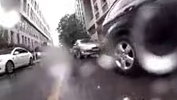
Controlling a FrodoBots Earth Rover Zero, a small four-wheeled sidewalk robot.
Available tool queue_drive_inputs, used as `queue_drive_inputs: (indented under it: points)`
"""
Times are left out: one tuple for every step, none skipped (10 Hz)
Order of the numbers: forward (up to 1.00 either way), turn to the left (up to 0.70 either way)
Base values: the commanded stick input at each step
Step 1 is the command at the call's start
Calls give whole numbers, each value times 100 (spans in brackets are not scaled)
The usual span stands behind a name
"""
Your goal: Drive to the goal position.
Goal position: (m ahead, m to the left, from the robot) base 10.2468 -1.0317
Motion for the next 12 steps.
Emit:
queue_drive_inputs:
  points:
    - [70, 11]
    - [70, 14]
    - [70, 14]
    - [70, 14]
    - [70, 5]
    - [70, 0]
    - [70, 0]
    - [70, 0]
    - [70, 0]
    - [70, 0]
    - [70, 0]
    - [70, 12]
